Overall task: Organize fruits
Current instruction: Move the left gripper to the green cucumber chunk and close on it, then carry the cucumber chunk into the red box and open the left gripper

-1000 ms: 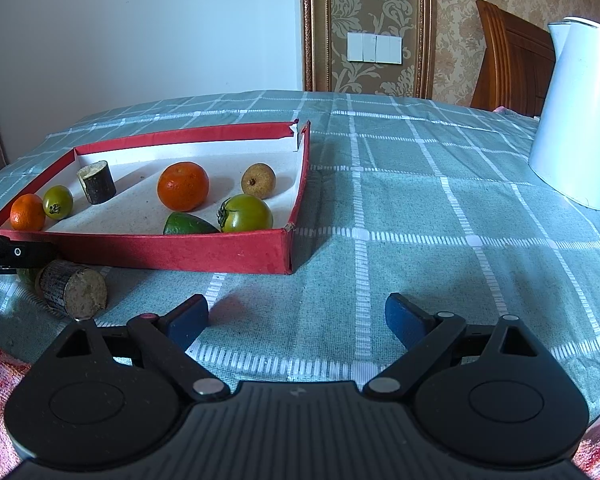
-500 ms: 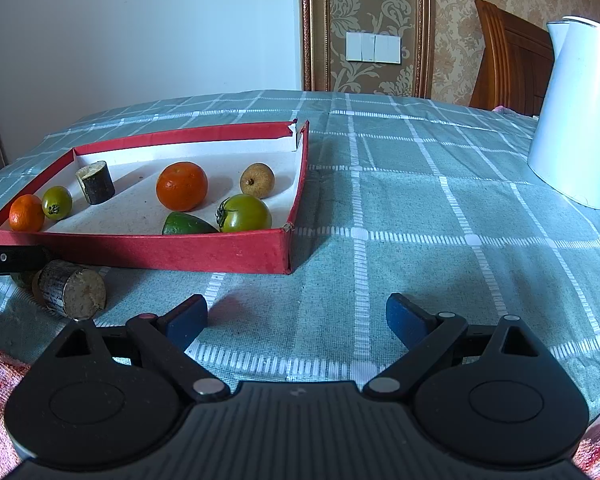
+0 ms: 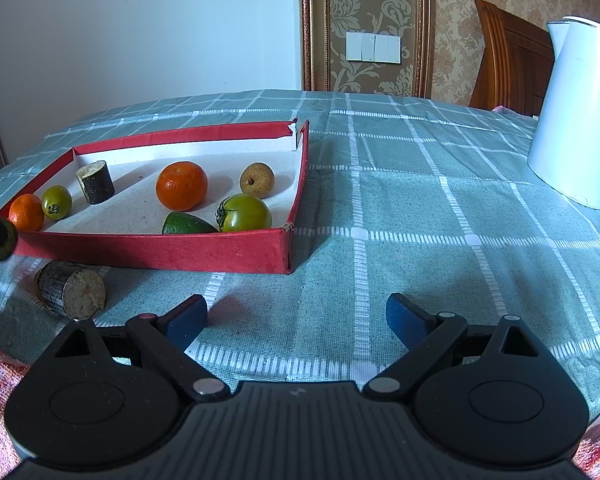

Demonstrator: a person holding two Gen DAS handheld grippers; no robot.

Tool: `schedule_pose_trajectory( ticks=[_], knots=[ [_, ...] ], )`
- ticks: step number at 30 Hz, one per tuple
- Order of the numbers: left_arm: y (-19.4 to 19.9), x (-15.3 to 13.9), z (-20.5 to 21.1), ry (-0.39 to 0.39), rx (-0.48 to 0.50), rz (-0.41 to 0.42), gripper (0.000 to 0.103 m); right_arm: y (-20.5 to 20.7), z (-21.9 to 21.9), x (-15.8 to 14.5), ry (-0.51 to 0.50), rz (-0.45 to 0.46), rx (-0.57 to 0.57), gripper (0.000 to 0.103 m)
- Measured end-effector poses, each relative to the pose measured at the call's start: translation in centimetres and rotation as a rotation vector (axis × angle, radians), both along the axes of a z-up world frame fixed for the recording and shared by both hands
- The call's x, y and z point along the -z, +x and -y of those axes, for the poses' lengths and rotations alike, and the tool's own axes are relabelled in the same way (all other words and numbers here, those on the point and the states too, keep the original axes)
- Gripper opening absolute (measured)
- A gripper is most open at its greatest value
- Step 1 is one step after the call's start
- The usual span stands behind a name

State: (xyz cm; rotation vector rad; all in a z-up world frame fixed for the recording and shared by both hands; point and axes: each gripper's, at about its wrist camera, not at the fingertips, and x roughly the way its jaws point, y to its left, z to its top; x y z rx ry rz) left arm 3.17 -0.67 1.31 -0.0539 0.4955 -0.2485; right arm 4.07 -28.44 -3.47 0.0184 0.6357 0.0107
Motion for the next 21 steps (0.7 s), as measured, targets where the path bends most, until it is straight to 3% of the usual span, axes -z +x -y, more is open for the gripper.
schedule_pose_trajectory(
  ticks=[11, 21],
  knots=[
    [4.3, 0.3, 2.2, 0.055, 0.003, 0.011, 0.026, 0.0, 0.0, 0.0, 0.000, -0.001, 0.000, 0.097],
    [7.1, 1.8, 2.2, 0.049, -0.013, -0.003, 0.026, 0.0, 0.0, 0.0, -0.001, -0.001, 0.000, 0.097]
  ],
)
